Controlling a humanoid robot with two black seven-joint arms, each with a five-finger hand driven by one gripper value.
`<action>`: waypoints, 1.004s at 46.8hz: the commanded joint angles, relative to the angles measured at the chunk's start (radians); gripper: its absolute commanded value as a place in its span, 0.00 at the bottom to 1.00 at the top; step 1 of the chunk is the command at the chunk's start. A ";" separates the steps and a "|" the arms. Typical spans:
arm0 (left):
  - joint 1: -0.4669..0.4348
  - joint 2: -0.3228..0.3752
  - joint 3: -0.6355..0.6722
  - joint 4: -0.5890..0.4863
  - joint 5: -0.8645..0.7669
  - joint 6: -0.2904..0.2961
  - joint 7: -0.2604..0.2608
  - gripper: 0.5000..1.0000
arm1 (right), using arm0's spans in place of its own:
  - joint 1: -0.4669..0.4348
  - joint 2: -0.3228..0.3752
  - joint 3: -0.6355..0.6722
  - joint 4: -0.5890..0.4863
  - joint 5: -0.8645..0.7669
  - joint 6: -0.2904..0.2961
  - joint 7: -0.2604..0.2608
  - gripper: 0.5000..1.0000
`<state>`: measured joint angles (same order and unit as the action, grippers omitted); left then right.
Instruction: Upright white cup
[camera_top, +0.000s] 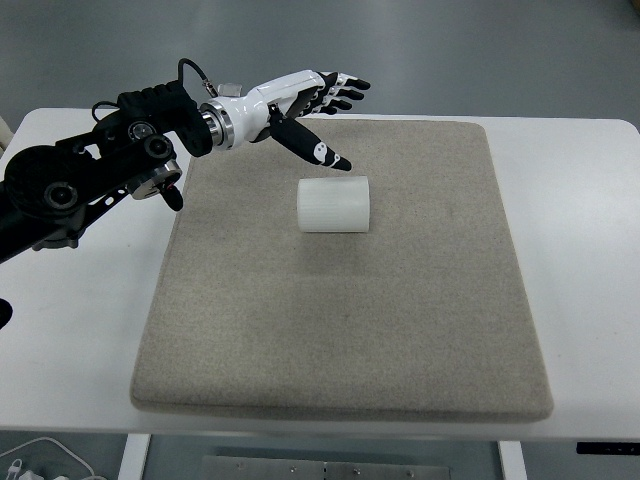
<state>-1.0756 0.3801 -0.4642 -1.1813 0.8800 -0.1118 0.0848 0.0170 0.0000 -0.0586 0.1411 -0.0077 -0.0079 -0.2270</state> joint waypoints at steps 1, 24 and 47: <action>-0.009 0.000 0.007 -0.031 0.071 -0.005 0.058 0.99 | 0.000 0.000 0.000 0.000 0.000 -0.001 0.000 0.86; -0.084 -0.058 0.173 -0.021 0.148 -0.011 0.159 0.99 | 0.000 0.000 0.000 0.000 0.000 0.000 0.000 0.86; -0.070 -0.121 0.176 0.069 0.215 -0.003 0.173 0.98 | 0.000 0.000 0.000 0.000 0.000 0.000 0.000 0.86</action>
<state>-1.1459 0.2663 -0.2883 -1.1247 1.0903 -0.1161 0.2578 0.0169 0.0000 -0.0586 0.1411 -0.0077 -0.0079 -0.2270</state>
